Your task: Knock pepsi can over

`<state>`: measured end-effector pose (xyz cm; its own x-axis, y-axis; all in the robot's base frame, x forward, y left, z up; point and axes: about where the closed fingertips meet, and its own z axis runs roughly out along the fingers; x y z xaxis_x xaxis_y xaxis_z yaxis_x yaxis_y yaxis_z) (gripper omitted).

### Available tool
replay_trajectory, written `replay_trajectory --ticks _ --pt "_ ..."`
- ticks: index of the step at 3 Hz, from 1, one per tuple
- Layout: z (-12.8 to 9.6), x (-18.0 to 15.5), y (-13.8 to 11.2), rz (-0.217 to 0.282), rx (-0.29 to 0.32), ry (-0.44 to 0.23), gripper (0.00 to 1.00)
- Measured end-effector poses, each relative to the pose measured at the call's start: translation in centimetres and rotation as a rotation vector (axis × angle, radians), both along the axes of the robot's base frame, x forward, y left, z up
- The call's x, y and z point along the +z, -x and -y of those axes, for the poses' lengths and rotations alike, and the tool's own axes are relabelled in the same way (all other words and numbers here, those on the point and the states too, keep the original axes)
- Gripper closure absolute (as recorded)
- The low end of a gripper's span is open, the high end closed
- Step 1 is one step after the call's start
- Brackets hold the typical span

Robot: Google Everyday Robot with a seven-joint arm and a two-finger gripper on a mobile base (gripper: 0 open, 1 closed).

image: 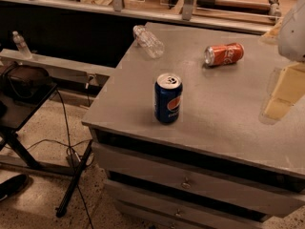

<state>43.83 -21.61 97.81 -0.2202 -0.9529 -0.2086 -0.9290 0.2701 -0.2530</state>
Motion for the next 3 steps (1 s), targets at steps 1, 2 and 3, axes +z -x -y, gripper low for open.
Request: replay_trajectory --ticks 1,2,3 --pt "0.0 0.0 0.0 0.0 0.0 0.0 0.0" --pt "-0.6 0.7 -1.2 0.028 0.008 -0.084 0.0" --pt "-1.4 1.8 -3.9 0.106 0.008 -0.296 0.0"
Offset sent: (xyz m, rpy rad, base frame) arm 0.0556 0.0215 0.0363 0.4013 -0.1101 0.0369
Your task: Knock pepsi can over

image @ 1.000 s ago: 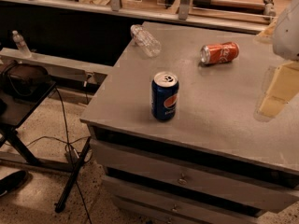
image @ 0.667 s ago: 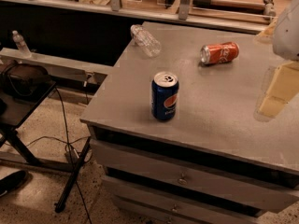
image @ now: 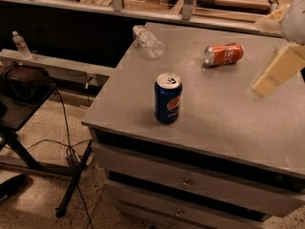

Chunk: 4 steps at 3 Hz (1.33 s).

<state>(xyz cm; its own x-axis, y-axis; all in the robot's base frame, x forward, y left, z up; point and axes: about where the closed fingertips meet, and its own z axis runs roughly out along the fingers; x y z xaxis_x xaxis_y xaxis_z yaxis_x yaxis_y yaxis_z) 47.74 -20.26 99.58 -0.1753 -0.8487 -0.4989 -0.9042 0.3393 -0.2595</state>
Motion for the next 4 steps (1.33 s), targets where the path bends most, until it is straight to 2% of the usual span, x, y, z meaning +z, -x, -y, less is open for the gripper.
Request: replay_trajectory --ticks 1,2,3,4 --pt "-2.7 2.2 -1.0 0.068 0.033 -0.196 0.0" --pt "-4.4 3.4 -0.7 0.074 0.057 -0.274 0.0" --pt "-3.9 1.6 -0.8 0.059 0.081 -0.306 0.0" --pt "-7.2 1.9 2.2 0.07 0.189 -0.534 0.0"
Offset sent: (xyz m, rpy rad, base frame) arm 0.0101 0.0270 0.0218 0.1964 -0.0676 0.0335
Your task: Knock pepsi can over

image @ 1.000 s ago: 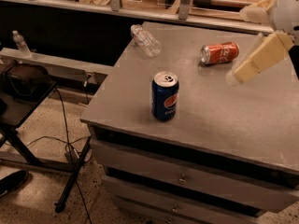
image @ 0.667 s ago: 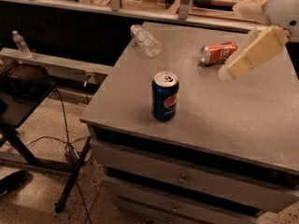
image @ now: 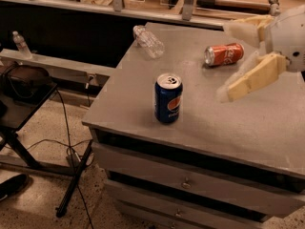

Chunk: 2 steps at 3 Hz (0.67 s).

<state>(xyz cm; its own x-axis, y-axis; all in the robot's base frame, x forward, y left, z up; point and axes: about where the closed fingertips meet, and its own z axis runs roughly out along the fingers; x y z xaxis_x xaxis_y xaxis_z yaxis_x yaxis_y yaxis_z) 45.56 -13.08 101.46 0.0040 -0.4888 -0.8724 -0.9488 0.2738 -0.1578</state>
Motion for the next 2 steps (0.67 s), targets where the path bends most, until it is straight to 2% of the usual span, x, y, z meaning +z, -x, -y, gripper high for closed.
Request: replay_trajectory --ticks 1,2 --pt "-5.8 0.4 3.1 -0.014 0.106 -0.224 0.0" --pt "-9.0 0.7 3.9 -0.023 0.138 -0.321 0.0"
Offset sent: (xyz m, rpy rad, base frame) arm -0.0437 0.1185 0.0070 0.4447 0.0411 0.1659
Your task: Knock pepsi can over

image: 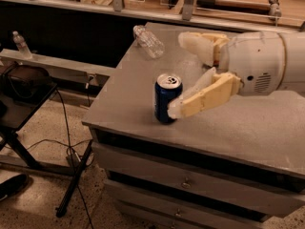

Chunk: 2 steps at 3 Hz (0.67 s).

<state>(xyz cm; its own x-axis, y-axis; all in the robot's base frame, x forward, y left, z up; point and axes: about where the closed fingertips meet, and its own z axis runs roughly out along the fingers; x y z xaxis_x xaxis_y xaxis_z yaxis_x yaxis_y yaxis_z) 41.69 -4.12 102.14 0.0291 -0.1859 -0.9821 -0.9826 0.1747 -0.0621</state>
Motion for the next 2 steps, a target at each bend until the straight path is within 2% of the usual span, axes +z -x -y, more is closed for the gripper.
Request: replay_trajectory --ticks 1,2 --pt "-2.9 -0.1 -1.4 -0.015 -0.011 -0.054 0.0" --pt "-4.9 -1.0 -3.6 -0.024 -0.044 -0.078 0.0"
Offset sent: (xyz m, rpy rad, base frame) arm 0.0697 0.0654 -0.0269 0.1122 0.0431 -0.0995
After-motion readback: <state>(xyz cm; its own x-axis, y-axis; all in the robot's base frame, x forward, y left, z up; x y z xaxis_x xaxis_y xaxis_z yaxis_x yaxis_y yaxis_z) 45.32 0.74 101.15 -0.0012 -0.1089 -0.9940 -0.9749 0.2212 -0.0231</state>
